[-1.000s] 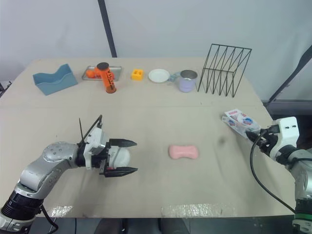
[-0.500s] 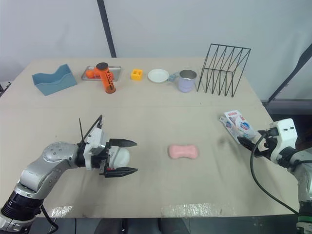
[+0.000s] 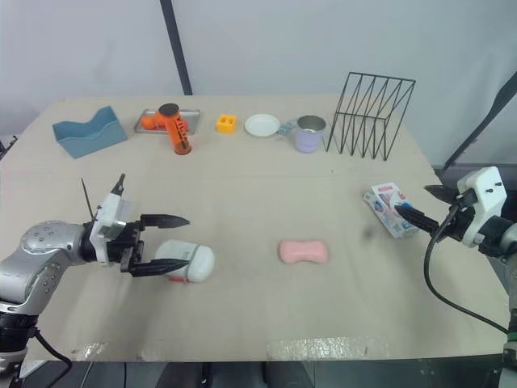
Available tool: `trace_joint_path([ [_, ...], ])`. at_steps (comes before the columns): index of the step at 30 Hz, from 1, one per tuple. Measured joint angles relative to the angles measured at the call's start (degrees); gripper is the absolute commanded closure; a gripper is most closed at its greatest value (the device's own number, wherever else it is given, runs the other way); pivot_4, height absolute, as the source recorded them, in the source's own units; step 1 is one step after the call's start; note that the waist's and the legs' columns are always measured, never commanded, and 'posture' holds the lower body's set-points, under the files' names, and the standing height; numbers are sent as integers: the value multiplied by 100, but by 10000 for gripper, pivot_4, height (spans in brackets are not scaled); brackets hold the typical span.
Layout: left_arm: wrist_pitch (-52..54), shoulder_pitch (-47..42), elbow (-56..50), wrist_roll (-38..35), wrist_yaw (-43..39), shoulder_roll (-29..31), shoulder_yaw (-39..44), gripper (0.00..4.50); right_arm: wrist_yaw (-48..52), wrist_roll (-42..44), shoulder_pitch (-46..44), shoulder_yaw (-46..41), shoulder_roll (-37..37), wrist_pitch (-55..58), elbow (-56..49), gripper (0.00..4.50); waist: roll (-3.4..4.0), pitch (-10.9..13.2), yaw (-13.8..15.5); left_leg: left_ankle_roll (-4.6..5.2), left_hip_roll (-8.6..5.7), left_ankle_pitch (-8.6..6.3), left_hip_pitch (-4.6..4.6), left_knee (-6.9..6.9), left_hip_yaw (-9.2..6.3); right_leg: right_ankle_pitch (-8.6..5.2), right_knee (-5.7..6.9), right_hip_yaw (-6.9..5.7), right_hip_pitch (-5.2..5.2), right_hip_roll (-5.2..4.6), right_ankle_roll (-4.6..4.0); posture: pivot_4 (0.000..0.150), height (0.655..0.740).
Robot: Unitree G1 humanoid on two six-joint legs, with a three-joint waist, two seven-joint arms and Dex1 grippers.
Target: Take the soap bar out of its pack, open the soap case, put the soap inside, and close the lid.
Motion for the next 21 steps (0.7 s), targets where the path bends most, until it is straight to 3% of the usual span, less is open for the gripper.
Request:
trace_joint_path([
  [14, -142, -96, 272, 97, -148, 97, 30, 0, 1106, 41, -300, 668, 259, -690, -57, 650, 2, 2, -26, 0, 4, 0, 2, 1, 1, 1, 2, 1, 0, 2, -2, 1500, 7400],
  [21, -132, -160, 366, 109, -147, 137, 30, 0, 1403, 417, -643, 1281, 797, -410, -1066, 650, 3, 3, -11, 0, 4, 0, -2, 0, -4, 6, 3, -4, -2, 1, -11, 1500, 7400],
])
